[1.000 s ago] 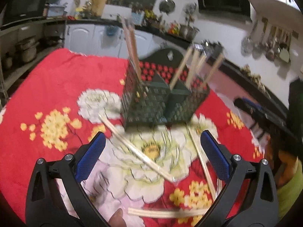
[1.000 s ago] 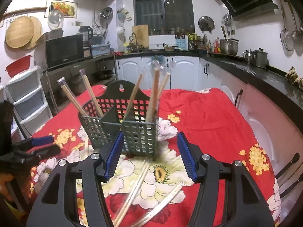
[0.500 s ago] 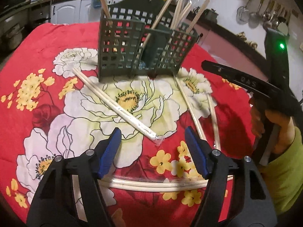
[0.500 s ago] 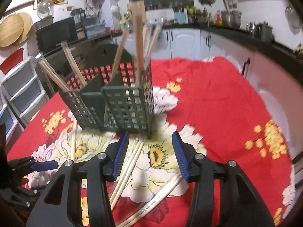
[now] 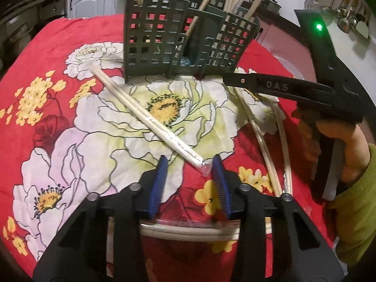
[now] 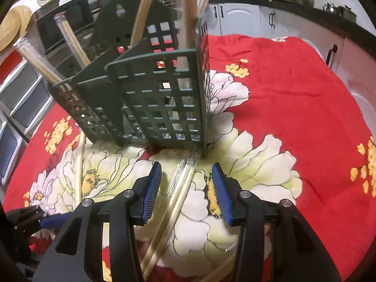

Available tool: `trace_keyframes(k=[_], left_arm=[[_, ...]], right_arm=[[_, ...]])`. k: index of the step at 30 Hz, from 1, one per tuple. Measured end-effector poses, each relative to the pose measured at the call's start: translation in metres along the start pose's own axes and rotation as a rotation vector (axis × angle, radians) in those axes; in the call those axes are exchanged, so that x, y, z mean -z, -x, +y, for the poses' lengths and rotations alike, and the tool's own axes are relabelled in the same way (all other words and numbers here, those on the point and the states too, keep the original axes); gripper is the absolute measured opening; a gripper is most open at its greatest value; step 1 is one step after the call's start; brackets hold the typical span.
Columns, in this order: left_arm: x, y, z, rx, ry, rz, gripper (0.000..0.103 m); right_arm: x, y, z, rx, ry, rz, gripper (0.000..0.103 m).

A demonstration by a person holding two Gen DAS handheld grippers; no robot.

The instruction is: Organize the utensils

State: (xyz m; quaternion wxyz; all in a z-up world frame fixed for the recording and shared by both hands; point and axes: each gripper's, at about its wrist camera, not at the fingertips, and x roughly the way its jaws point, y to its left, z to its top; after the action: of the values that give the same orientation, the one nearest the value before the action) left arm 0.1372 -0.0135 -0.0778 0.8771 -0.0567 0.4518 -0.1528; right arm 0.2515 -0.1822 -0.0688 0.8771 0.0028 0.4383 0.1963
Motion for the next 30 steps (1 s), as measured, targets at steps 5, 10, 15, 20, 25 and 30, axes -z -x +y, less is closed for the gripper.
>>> trace_keyframes(k=[5, 10, 15, 20, 25, 30], left_arm=[[0.003, 0.003, 0.008, 0.015, 0.015, 0.003, 0.021], [0.005, 0.009, 0.022, 0.053, 0.052, 0.013, 0.012], [0.007, 0.014, 0.029, 0.068, 0.071, 0.016, 0.009], [0.014, 0.026, 0.028, 0.075, 0.08, -0.003, 0.008], [0.019, 0.037, 0.027, 0.094, 0.076, -0.028, 0.007], [0.022, 0.048, 0.023, 0.104, 0.062, -0.056, 0.004]], right_arm=[[-0.002, -0.009, -0.009, -0.017, -0.045, 0.019, 0.038], [-0.002, -0.008, -0.015, -0.019, -0.066, 0.022, 0.03], [-0.001, -0.007, -0.015, -0.019, -0.043, 0.023, 0.016], [0.001, -0.006, -0.012, -0.031, -0.043, 0.012, 0.013], [0.0, 0.009, -0.012, -0.067, -0.056, -0.027, 0.009], [-0.002, 0.031, -0.004, -0.076, -0.029, -0.081, 0.007]])
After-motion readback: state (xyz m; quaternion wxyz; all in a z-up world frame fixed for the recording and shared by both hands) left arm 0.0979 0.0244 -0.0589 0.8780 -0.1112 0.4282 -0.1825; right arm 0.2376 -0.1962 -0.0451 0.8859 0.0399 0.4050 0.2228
